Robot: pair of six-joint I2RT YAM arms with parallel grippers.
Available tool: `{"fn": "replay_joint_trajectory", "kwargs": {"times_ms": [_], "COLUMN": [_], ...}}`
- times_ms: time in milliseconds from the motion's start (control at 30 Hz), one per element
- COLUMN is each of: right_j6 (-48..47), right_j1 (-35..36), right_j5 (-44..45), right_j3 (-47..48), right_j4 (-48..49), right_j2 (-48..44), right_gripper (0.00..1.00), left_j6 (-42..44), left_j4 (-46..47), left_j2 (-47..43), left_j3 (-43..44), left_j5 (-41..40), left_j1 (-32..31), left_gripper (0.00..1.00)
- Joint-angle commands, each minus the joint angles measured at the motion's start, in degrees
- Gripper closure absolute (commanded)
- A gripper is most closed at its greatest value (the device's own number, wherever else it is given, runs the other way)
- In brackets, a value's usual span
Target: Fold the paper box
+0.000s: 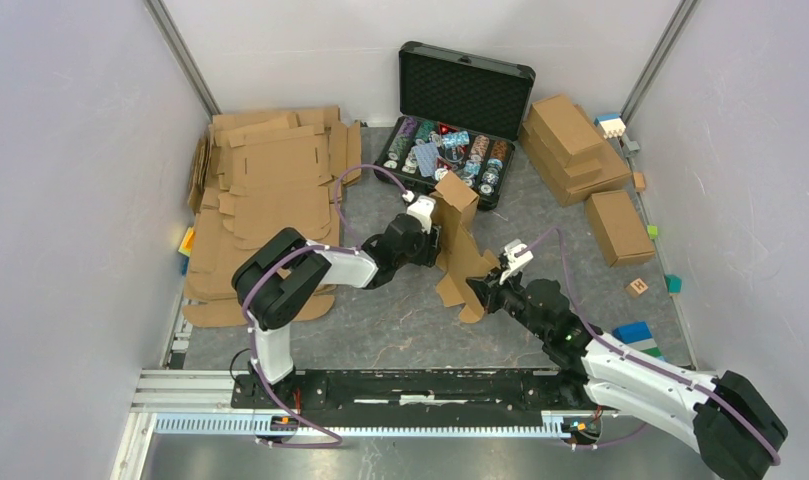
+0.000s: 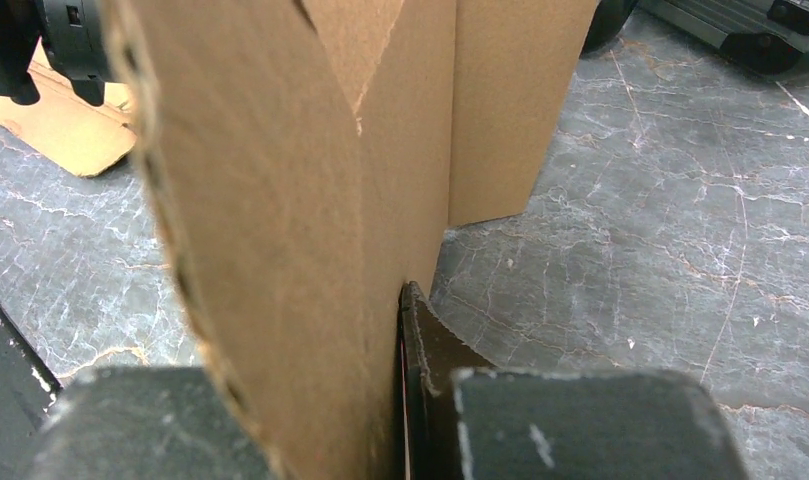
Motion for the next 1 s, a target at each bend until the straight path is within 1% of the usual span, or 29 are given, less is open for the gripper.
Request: {"fn": "replay_joint_trajectory", "kwargs": {"times_ms": [0,33,100,200,400,700,800,900,967], "right_j6": [0.4,0.2,-0.1,-0.5,-1.3,-2.6,-3.3,-3.9,-4.1], "right_j1": [0.9,0.9,0.9,0.9,1.0,0.9,0.9,0.9,1.0], "right_j5": [2.1,2.7,4.1,6.2,8.2,9.6,9.2,9.0,9.7], "right_j3": [2.0,2.1,2.3,2.4,3.1,6.1,7.5,9.1,10.0], "right_j4": [-3.8,-4.6,-6.2,-8.3,-12.0,-16.7,-18.2,-19.8,-21.0], "right_j2": [-0.2,-0.6,-1.9,-4.2,-7.5,-11.6,-13.2,-14.9,-16.3], "right_gripper": [0.89,0.88,0.81,0.7,0.57,0.25,0.19,0.15,0.15], "left_j6": [-1.8,-1.6,-1.4,-1.3,0.4,3.9,3.8,3.7,3.6], "left_j4": [-3.5,-4.1,-5.5,-6.0,-6.9,-7.5,-7.7,-7.7,-7.7], "left_j2": [1.8,1.8,2.0,2.3,3.1,4.1,4.3,4.3,4.5], "left_j3": [1.5,1.6,2.0,2.0,2.3,2.3,2.5,2.5,2.5], "left_j5": [-2.7,-3.6,-5.3,-6.5,-7.8,-9.7,-9.7,-9.5,-9.1], "left_j1": [-1.2,-1.3,-1.6,-1.9,-2.6,-3.9,-3.9,-3.8,-3.8], "left_gripper": [0.44,0.44,0.44,0.46,0.47,0.46,0.46,0.46,0.46]}}
